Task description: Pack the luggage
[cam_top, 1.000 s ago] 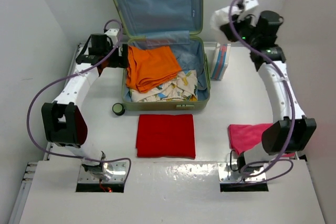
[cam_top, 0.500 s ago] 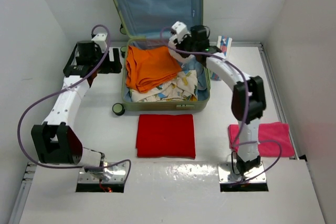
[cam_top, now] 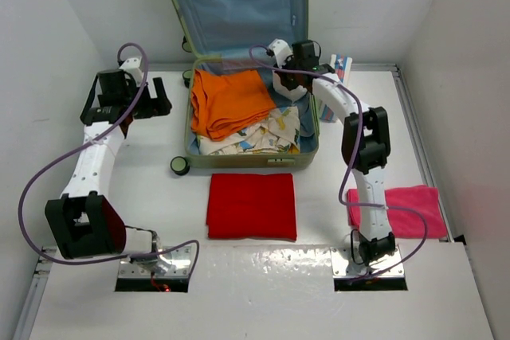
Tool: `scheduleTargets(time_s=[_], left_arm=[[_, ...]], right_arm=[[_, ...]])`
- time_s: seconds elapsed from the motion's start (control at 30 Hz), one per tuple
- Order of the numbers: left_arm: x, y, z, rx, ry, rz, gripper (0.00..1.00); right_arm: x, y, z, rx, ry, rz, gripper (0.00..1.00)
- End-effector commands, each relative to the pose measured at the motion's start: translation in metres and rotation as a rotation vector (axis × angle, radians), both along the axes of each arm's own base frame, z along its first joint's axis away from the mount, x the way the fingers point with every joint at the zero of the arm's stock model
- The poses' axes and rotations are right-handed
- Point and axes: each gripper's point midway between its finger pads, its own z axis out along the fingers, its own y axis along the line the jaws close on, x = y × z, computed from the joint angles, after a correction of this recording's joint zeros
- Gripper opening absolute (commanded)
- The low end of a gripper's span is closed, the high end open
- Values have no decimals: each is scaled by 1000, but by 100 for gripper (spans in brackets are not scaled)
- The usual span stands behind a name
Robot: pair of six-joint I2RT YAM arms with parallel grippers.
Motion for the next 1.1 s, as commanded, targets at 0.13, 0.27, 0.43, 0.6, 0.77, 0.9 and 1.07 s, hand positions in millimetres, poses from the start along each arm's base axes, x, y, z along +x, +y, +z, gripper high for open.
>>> scheduleTargets(time_s=[0.13,0.27,0.43,0.6,0.77,0.9,1.07], left_arm=[[5,-12,1,-59,12,-46,96],[9,-13,-7,-76,35,-49,96],[11,-15,-6,-89,36,-53,96],[9,-14,-7,-53,34,-51,96],[0,-21,12,-53,-58,-91,97],[-20,-22,9,-59,-96,-66,100],[-51,-40,4,-132,-90,-131,100]], right_arm=[[-13,-30,-18,103,138,-33,33],[-21,-11,-9,263,198,-20,21],[-30,3,-9,259,222,-7,45],[-42,4,-9,212,230,24,66],[-52,18,60,326,144,41,68],[-87,30,136,441,48,86,68],[-143,15,170,483,17,40,68]])
